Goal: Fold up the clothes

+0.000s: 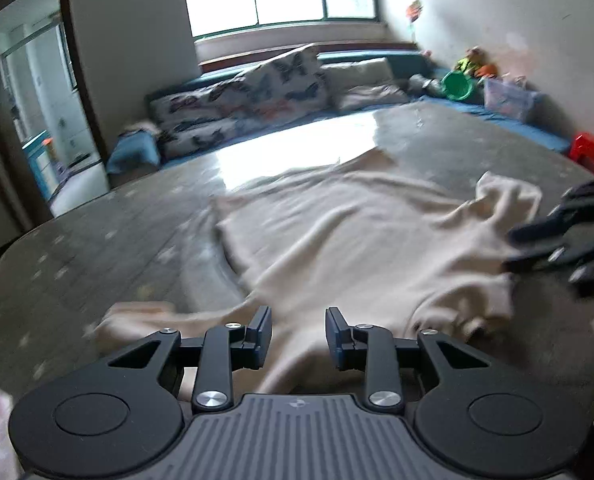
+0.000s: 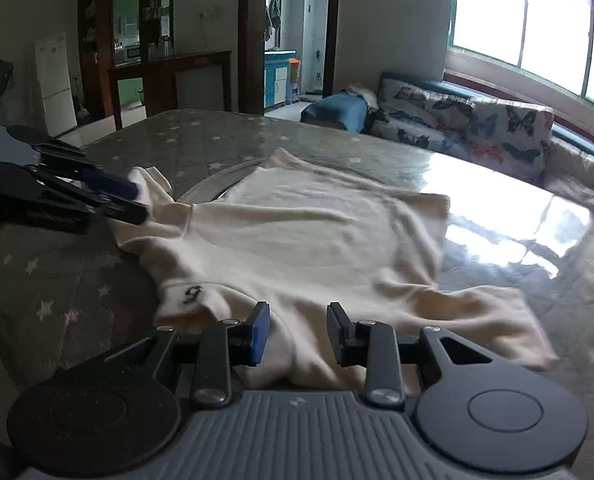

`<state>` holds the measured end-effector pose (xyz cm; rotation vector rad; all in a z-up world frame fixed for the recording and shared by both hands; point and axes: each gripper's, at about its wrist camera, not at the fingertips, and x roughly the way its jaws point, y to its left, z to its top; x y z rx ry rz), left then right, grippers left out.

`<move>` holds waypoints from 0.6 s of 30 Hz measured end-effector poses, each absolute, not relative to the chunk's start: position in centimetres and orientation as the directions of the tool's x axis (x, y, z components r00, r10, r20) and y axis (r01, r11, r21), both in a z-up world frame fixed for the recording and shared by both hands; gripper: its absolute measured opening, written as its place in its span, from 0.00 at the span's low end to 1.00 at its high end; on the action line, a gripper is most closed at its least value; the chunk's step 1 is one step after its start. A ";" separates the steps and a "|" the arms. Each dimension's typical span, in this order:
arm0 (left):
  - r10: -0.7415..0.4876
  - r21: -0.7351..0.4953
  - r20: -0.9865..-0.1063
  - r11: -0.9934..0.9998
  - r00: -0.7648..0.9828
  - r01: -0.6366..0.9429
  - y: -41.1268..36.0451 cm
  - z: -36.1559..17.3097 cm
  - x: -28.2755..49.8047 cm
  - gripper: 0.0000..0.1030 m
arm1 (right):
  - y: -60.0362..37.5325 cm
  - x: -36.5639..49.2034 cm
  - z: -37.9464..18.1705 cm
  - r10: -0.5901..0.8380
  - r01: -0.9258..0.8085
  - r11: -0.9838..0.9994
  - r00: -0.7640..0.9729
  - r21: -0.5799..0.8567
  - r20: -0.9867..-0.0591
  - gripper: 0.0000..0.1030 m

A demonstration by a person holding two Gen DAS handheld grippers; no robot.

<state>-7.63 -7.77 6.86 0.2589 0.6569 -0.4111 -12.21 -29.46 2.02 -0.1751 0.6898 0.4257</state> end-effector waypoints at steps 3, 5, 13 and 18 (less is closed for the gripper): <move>-0.322 0.080 -0.639 0.875 0.698 0.477 -9.6 6.2 -6.7 0.31 | -28.8 -11.0 0.9 0.316 -0.427 0.904 0.681 -0.007 -0.660 0.30; -0.334 0.077 -0.643 0.867 0.689 0.493 -10.7 5.5 -6.3 0.28 | -28.7 -10.5 0.3 0.311 -0.421 0.907 0.673 -0.001 -0.671 0.30; -0.348 0.140 -0.687 0.799 0.639 0.585 -12.3 2.0 -8.1 0.27 | -29.5 -12.6 -1.2 0.314 -0.449 0.893 0.634 -0.007 -0.707 0.30; -0.356 0.138 -0.686 0.793 0.635 0.594 -11.6 2.4 -9.0 0.27 | -29.6 -13.5 -0.9 0.321 -0.470 0.883 0.614 -0.008 -0.721 0.31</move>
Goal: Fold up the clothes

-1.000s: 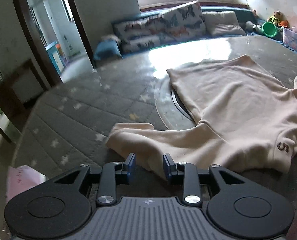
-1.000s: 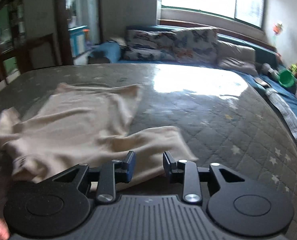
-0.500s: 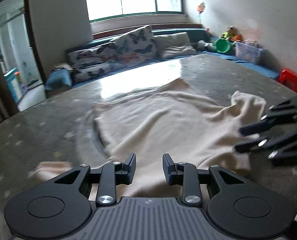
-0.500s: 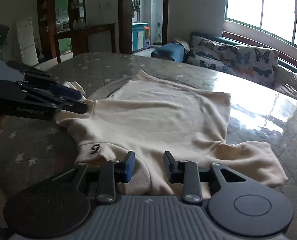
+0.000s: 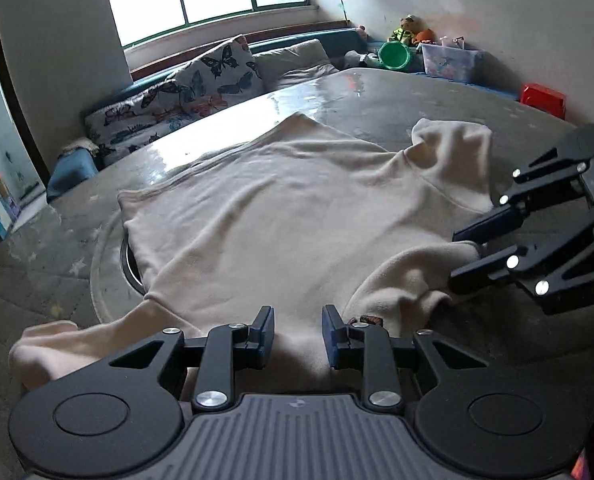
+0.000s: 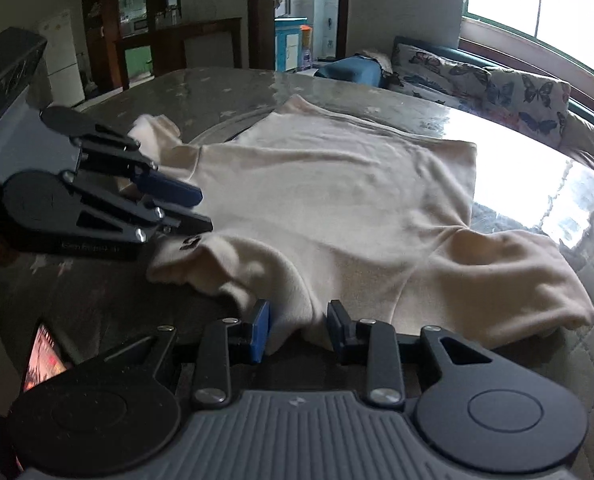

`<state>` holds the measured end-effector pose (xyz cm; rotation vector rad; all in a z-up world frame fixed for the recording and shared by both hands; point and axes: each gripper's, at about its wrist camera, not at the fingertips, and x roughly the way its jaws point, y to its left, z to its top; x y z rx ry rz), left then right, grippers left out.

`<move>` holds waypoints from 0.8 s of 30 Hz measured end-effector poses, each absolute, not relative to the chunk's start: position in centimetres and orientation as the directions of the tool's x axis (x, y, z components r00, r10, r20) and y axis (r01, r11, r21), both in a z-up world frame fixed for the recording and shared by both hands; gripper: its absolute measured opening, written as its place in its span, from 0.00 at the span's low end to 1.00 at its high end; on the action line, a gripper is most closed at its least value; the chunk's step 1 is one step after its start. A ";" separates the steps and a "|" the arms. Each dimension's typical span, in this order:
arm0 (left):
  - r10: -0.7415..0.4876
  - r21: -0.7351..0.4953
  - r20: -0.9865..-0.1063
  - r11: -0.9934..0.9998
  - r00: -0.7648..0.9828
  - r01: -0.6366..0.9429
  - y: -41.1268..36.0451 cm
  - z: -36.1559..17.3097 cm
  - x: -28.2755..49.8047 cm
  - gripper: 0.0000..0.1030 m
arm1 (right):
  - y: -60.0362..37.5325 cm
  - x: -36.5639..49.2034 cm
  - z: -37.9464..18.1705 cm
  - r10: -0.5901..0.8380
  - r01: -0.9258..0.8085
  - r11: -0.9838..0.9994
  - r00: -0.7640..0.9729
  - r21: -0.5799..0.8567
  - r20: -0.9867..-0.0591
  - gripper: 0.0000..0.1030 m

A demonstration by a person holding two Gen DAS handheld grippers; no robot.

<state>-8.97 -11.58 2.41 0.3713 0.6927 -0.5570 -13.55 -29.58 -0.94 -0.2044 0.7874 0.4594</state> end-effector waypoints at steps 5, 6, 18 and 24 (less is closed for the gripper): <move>-0.386 0.118 -0.675 0.785 0.629 0.608 -11.1 3.8 -9.1 0.29 | -30.0 -13.6 0.4 0.344 -0.464 0.886 0.628 0.019 -0.698 0.31; -0.398 0.107 -0.666 0.786 0.631 0.608 -11.0 4.3 -9.0 0.29 | -30.1 -13.5 0.7 0.351 -0.460 0.887 0.634 0.028 -0.690 0.31; -0.402 0.069 -0.691 0.790 0.600 0.609 -12.3 2.5 -7.2 0.29 | -30.1 -13.3 -0.7 0.335 -0.438 0.898 0.630 0.035 -0.701 0.36; -0.405 0.051 -0.695 0.797 0.594 0.602 -12.1 2.2 -7.1 0.29 | -30.3 -11.4 0.9 0.337 -0.411 0.911 0.694 0.034 -0.636 0.43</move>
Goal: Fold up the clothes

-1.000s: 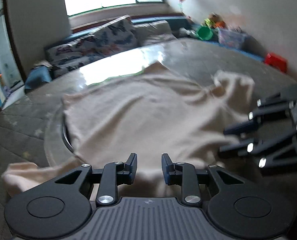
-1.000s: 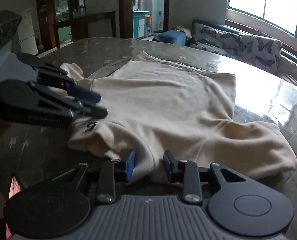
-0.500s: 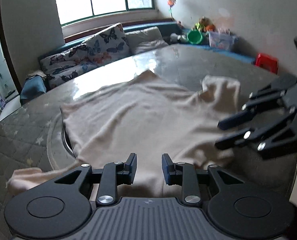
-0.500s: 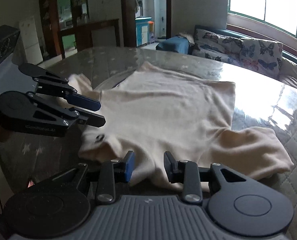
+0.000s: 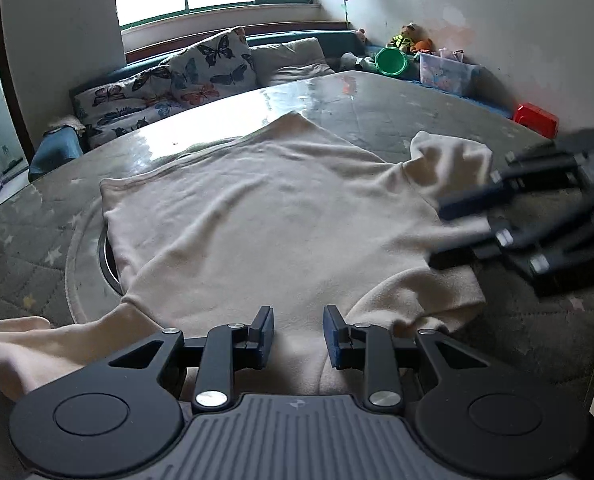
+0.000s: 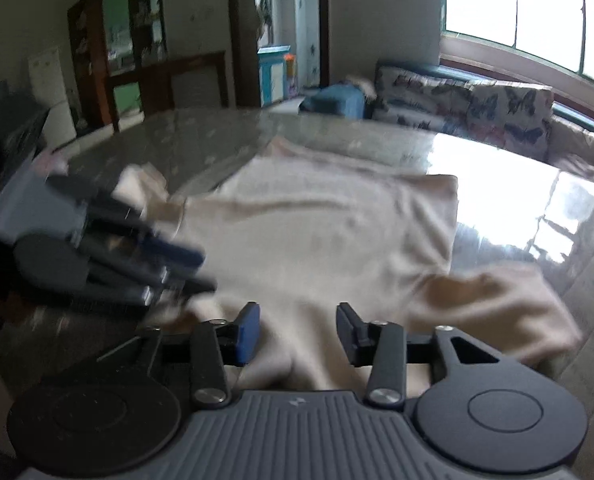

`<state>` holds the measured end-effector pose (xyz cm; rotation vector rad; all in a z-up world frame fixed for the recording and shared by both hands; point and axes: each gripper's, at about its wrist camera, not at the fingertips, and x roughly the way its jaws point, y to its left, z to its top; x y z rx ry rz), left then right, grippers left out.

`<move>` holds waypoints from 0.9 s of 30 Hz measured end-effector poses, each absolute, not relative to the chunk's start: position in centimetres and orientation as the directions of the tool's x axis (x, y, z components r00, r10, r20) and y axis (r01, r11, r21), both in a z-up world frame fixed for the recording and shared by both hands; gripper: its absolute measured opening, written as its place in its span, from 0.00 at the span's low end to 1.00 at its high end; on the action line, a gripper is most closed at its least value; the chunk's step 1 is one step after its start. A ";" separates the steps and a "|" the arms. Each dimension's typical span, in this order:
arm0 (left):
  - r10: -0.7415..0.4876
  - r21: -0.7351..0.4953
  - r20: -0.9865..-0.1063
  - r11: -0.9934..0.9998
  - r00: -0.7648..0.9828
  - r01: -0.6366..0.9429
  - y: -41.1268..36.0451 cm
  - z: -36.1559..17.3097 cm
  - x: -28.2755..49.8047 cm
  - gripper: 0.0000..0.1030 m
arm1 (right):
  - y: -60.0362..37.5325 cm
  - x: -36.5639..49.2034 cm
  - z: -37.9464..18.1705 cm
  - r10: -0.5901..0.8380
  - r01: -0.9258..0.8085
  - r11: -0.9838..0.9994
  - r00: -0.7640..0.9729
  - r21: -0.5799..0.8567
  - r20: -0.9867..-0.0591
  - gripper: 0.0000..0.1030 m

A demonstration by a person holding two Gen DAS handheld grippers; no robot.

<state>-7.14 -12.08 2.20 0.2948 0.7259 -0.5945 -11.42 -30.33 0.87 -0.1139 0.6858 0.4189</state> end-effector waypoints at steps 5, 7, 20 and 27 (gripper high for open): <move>-0.406 0.042 -0.692 0.802 0.596 0.595 -11.9 2.2 -7.3 0.30 | -29.7 -8.7 -0.6 0.315 -0.388 0.921 0.704 0.026 -0.637 0.44; -0.410 0.030 -0.690 0.807 0.596 0.590 -11.8 2.1 -7.3 0.30 | -29.6 -8.0 -1.4 0.309 -0.381 0.924 0.695 0.031 -0.649 0.45; -0.423 0.006 -0.680 0.813 0.599 0.582 -11.3 2.1 -7.4 0.31 | -29.0 -8.0 -3.2 0.337 -0.411 0.911 0.707 0.026 -0.622 0.87; -0.430 -0.010 -0.672 0.819 0.603 0.573 -10.5 2.3 -7.8 0.34 | -29.2 -7.6 -3.3 0.350 -0.413 0.909 0.694 0.051 -0.629 1.00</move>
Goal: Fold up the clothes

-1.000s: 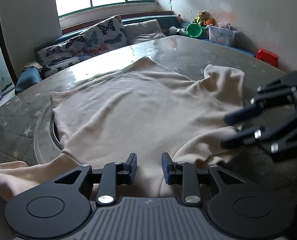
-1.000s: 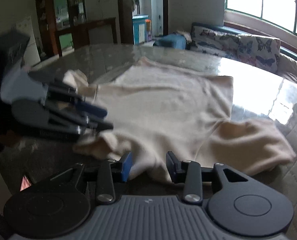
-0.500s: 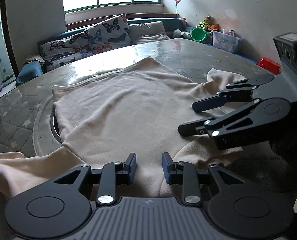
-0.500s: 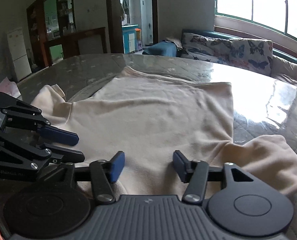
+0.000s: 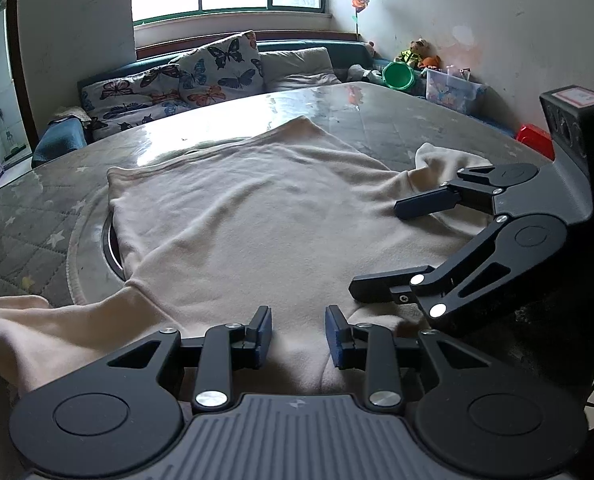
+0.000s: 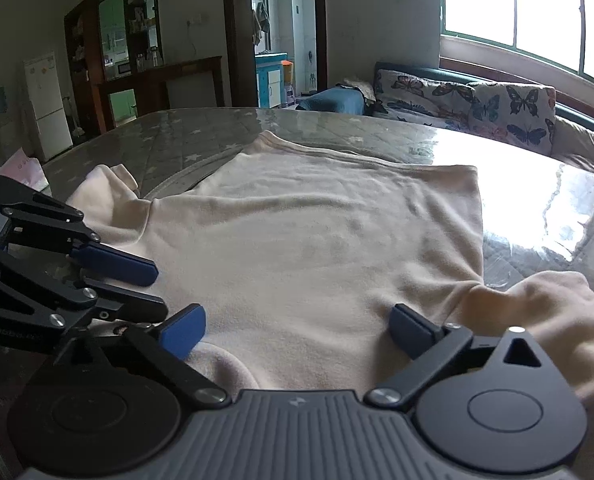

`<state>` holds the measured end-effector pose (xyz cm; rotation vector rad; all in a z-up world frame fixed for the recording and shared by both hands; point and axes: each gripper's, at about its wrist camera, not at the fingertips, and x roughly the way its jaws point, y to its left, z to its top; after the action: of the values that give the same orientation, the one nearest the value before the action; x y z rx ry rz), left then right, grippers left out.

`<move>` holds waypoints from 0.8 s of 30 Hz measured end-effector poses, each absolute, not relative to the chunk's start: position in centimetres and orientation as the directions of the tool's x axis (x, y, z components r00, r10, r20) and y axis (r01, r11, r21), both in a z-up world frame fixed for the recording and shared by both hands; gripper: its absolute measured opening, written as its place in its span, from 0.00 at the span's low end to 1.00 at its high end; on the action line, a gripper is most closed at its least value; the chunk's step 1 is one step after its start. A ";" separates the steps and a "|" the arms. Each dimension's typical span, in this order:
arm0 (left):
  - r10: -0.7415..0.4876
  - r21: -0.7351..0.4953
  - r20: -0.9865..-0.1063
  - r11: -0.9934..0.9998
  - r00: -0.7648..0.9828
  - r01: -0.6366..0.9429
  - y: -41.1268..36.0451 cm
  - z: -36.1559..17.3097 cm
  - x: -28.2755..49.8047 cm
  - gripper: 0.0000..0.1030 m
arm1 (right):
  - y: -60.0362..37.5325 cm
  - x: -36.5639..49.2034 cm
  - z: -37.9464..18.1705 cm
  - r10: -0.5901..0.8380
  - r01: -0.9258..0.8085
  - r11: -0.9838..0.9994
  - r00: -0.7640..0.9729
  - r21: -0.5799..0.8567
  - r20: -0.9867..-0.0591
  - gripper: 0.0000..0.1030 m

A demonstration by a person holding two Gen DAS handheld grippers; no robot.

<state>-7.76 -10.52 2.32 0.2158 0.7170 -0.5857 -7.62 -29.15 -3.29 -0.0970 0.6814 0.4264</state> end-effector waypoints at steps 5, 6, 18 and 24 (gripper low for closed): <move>-0.435 -0.015 -0.648 0.828 0.625 0.560 -8.3 3.5 -8.8 0.41 | -29.2 -7.5 -3.3 0.353 -0.412 0.909 0.692 0.057 -0.630 1.00; -0.433 -0.017 -0.639 0.834 0.636 0.552 -7.6 3.9 -9.1 0.43 | -29.2 -7.5 -3.4 0.354 -0.412 0.909 0.691 0.058 -0.630 1.00; -0.094 -0.065 -0.563 0.995 0.821 0.069 4.9 6.5 -5.1 0.48 | -29.0 -7.7 -3.5 0.341 -0.413 0.910 0.693 0.037 -0.635 1.00; -0.080 -0.153 -0.622 0.988 0.779 -0.021 7.8 4.3 -1.5 0.48 | -29.0 -7.7 -3.5 0.341 -0.413 0.910 0.693 0.038 -0.634 1.00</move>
<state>-1.52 7.77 4.33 -0.1552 0.6780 -0.0317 -7.71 -28.97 -3.52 -0.1107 0.6852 0.4223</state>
